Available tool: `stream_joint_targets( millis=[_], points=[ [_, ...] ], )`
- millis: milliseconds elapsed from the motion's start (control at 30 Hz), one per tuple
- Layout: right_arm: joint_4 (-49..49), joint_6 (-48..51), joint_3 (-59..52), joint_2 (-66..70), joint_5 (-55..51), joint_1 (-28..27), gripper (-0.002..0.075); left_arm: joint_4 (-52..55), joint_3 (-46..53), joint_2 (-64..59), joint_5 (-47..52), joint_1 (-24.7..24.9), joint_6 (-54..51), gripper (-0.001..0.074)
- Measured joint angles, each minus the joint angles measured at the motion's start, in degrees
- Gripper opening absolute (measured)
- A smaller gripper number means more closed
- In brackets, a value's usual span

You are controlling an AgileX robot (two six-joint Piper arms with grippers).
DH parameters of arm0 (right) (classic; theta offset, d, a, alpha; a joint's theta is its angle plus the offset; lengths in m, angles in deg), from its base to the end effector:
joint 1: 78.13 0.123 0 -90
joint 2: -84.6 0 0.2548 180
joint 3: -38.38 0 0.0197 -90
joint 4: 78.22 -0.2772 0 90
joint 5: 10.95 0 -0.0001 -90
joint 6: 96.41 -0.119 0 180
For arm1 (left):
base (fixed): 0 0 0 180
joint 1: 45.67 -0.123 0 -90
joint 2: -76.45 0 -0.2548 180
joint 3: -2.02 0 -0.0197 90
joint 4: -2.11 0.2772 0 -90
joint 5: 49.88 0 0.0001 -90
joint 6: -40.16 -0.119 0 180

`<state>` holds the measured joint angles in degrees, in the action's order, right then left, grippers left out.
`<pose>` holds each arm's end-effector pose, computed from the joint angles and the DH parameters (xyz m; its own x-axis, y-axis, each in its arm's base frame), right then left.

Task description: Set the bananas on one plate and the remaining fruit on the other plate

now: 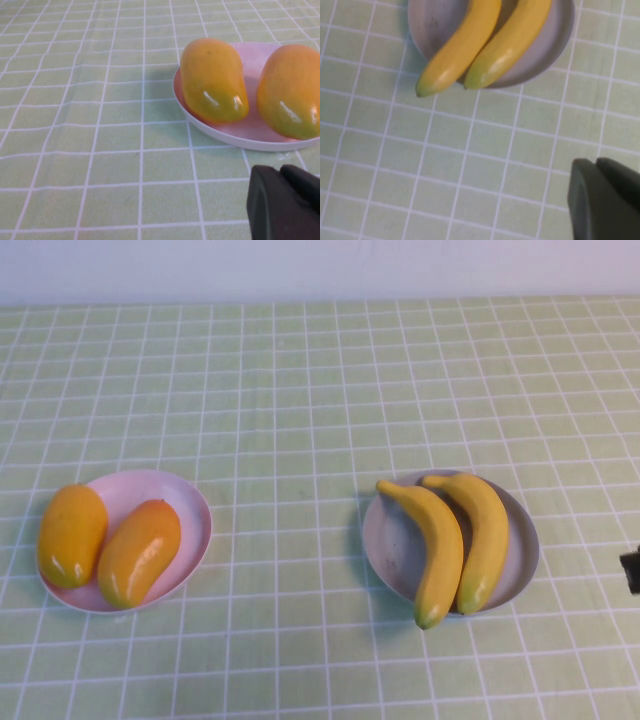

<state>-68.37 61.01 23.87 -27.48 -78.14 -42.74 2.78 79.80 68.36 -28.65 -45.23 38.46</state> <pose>0.2035 0.1215 0.3141 -0.8265 -0.1982 -0.5268 -0.2544 0.9665 0.0354 0.1365 -0.0005 0.1634 -0.2936 0.0428 -0.9550 0.0156 0.9991 0.0400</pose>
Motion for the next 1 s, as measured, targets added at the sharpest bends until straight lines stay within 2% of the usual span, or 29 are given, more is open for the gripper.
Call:
stream_joint_targets(
  millis=[167,300,400,533,633,800,1000],
  points=[
    [-1.88,0.61,-2.73,-2.98,-2.95,0.0,-0.0015,0.0,0.0,0.0,0.0,0.0,0.0,0.0004],
    [-1.88,4.81,-5.34,-3.73,-1.18,0.0,-0.0015,0.0,0.0,0.0,0.0,0.0,0.0,0.0004],
    [-2.09,5.34,-8.83,-3.71,4.32,0.0,-0.0015,0.0,0.0,0.0,0.0,0.0,0.0,0.0004],
    [-2.36,5.22,-16.5,-4.32,19.22,-0.69,-0.0015,0.0,0.0,0.0,0.0,0.0,0.0,0.0004],
    [-2.33,5.12,-25.11,-7.17,33.63,-5.1,-0.0015,0.0,0.0,0.0,0.0,0.0,0.0,0.0004],
    [-0.08,5.01,-44.19,-17.59,57.39,-17.29,-0.0015,0.0,0.0,0.0,0.0,0.0,0.0,0.0004],
    [0.66,4.93,-58.88,-32.95,65.81,-27.59,-0.0015,0.0,0.0,0.0,0.0,0.0,0.0,0.0004]
  ],
)
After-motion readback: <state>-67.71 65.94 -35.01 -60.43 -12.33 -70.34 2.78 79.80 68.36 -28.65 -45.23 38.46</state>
